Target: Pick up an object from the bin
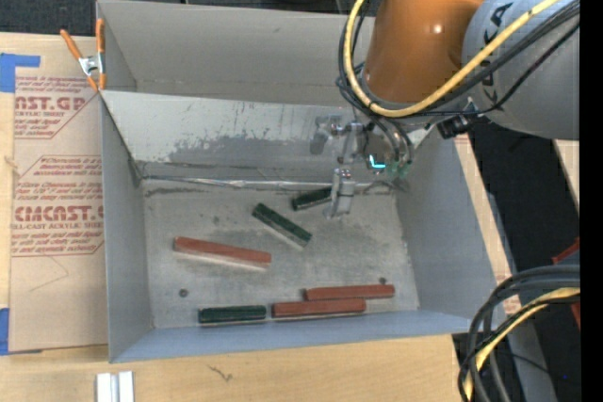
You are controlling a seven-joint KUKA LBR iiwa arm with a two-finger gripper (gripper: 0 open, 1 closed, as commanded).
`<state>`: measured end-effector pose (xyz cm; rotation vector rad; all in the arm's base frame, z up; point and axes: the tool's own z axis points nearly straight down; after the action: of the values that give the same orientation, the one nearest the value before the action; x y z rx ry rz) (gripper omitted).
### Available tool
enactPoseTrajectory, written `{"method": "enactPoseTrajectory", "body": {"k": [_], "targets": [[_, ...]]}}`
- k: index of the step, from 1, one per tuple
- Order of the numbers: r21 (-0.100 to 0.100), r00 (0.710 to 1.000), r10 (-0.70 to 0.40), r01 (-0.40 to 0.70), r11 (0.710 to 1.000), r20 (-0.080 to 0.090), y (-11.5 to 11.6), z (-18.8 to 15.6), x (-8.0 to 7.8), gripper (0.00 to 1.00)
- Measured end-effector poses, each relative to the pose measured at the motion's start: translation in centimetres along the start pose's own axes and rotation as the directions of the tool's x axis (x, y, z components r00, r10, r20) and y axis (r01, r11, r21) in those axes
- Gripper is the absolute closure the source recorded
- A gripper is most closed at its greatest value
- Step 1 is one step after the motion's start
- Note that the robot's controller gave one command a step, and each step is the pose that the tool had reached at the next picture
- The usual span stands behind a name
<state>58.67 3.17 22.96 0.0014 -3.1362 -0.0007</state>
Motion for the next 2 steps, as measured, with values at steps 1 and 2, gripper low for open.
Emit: {"method": "enactPoseTrajectory", "body": {"k": [1, 2], "targets": [[0.0, 1.0, 0.001, -0.001, 1.0, 0.008, 0.0, -0.5, -0.1, 0.0], [-0.002, 0.997, 0.08, -0.08, 0.997, 0.011, 1.2, 7.9, -0.1, 0.0]]}}
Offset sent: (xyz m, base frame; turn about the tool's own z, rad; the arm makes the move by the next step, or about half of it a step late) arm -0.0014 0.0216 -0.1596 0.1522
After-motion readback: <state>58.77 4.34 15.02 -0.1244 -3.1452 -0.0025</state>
